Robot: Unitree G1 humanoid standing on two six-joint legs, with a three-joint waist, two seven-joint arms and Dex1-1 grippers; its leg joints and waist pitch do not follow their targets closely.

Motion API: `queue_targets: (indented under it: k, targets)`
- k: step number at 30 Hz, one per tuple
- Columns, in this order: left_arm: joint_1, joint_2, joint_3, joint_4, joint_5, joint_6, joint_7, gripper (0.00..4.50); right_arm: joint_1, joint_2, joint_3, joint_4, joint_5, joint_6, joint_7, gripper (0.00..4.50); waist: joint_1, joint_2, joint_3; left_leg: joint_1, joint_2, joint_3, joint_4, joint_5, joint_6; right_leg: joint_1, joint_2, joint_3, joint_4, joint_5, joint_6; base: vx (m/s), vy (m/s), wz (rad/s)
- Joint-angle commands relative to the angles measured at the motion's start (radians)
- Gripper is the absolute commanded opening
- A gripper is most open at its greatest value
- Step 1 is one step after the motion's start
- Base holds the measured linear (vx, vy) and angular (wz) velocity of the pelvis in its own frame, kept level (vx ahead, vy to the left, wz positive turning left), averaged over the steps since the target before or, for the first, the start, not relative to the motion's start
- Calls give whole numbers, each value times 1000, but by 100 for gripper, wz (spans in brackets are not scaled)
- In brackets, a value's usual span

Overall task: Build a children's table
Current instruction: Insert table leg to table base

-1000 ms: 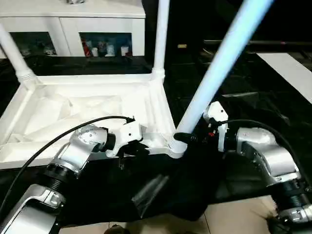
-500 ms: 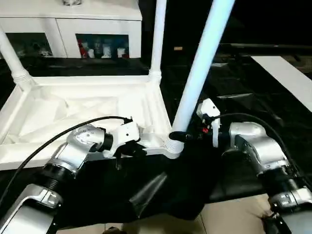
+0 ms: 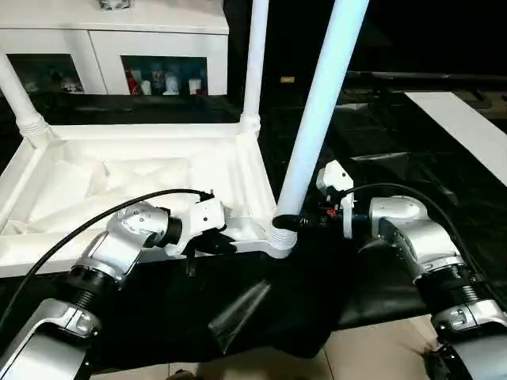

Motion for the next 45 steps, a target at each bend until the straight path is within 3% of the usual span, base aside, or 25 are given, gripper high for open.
queue_targets:
  k: [1, 6, 14, 19, 23, 28, 30, 32, 33, 34, 35, 36, 37, 38, 39, 40, 41, 42, 43, 44, 45]
  targets:
    - [-24, -22, 14, -35, -50, -50, -44, 0, 61, -2, 94, 98, -78, 32, 29, 184, -1, 6, -50, 37, 70, -52, -79, -425, -48, 10, -87, 51, -105, -558, -132, 0, 0, 0]
    - [-16, -10, 8, -59, -82, -38, -111, 0, 62, -17, 89, 105, -66, 24, 75, 184, 0, 7, -53, 34, 72, -51, -82, -415, -46, 12, -86, 53, -98, -502, -151, 0, 0, 0]
    - [-13, 24, -17, -115, -146, -5, -275, 0, 77, -68, 125, 67, -50, 25, 227, 184, 11, 8, -59, 34, 75, -40, -85, -368, -38, 21, -80, 55, -78, -326, -214, 0, 0, 0]
    - [-25, 36, -29, -121, -138, -15, -322, 0, 96, -84, 148, 43, -63, 5, 288, 184, 21, 8, -54, 40, 77, -43, -87, -413, -54, 16, -82, 55, -87, -405, -193, 0, 0, 0]
    - [-37, 32, -28, -96, -122, -40, -300, 0, 102, -81, 149, 43, -65, -5, 290, 184, 19, 8, -53, 45, 76, -48, -88, -468, -73, 10, -83, 55, -92, -453, -180, 0, 0, 0]
    - [-59, 24, -27, -31, -60, -75, -212, 0, 88, -33, 110, 114, -95, -48, 156, 184, 16, 5, -53, 45, 74, -51, -86, -488, -74, 6, -86, 55, -99, -496, -163, 0, 0, 0]
    - [-63, 23, -26, -18, -46, -81, -189, 0, 80, -20, 99, 139, -106, -59, 109, 184, 11, 5, -46, 49, 71, -56, -85, -528, -81, 2, -87, 50, -109, -570, -141, 0, 0, 0]
    - [-67, 20, -24, -4, -32, -86, -166, 0, 71, -7, 85, 167, -115, -69, 59, 184, -2, 7, -36, 68, 66, -72, -77, -630, -95, -8, -89, 26, -135, -755, -71, -26, 2, -4]
    - [-74, 15, -21, 12, -19, -80, -139, 0, 58, 10, 65, 202, -120, -76, -5, 184, -8, 9, -35, 71, 66, -76, -77, -655, -98, -7, -88, 18, -141, -775, -59, -57, 14, -9]
    - [-94, 1, -15, 52, 12, -22, -61, 0, 25, 53, 10, 287, -114, -63, -163, 184, -21, 24, -30, 81, 71, -88, -82, -726, -112, -1, -84, -10, -153, -773, -52, -57, 14, -9]
    - [-101, -4, -13, 63, 20, 6, -37, 0, 15, 67, -7, 312, -109, -55, -208, 184, -43, 38, -27, 66, 86, -106, -117, -830, -137, 31, -66, -47, -133, -665, -62, -70, 36, -16]
    - [-111, -17, -5, 76, 18, 47, -11, 0, 2, 84, -25, 345, -104, -45, -270, 184, -46, 45, -26, 25, 98, -115, -159, -885, -150, 75, -54, -58, -83, -565, -74, -155, 39, -14]
    - [-124, -35, 4, 85, 13, 109, 16, 0, -12, 105, -43, 381, -95, -33, -327, 184, -10, 68, -17, -73, 97, -69, -256, -1006, -189, 139, -9, -67, 111, -263, -100, -155, 39, -14]
    - [-138, -53, 11, 94, 13, 161, 45, 0, -26, 125, -58, 417, -89, -25, -388, 184, 24, 58, -26, -73, 61, -10, -265, -959, -181, 124, 18, -58, 137, -228, -80, -139, -4, 4]
    - [-138, -53, 11, 94, 13, 161, 45, 0, -26, 125, -58, 417, -89, -25, -388, 184, 20, 20, -49, -39, 51, -8, -237, -825, -182, 118, -10, -6, 126, -396, -75, 1, -86, -6]
    - [-154, -71, 16, 107, 20, 203, 82, 0, -42, 144, -75, 457, -84, -25, -454, 184, 11, -21, -61, 38, 6, -122, 119, -160, -95, -9, -233, 89, -132, -915, -119, 1, -86, -6]
    - [-175, -95, 21, 124, 36, 260, 140, 0, -62, 168, -101, 503, -69, -22, -541, 184, 18, -16, -57, -57, -11, -145, 115, -50, -77, 89, -212, 85, -94, -820, -122, 40, -56, -55]
    - [-185, -105, 22, 132, 45, 280, 165, 0, -71, 179, -114, 524, -62, -23, -581, 184, 15, -17, -51, -99, -2, -121, 73, -12, -106, 124, -181, 34, -70, -684, -112, 19, 43, -47]
    - [-208, -134, 24, 149, 68, 328, 223, 0, -96, 208, -150, 576, -38, -25, -670, 184, 6, 49, -60, 5, 72, -126, -47, -132, -160, 44, -74, -7, -19, -284, -191, 19, 43, -47]
    - [-217, -147, 25, 152, 76, 347, 246, 0, -105, 221, -164, 595, -26, -23, -700, 184, -11, 41, -75, 15, 80, -132, -51, -133, -151, 55, -70, -7, -3, -133, -218, 0, 0, 0]
    - [-226, -159, 27, 161, 82, 356, 267, 0, -116, 233, -176, 616, -21, -25, -740, 184, -14, 50, -65, 10, 78, -127, -67, -190, -146, 60, -70, -6, -3, -86, -242, -81, -26, 5]
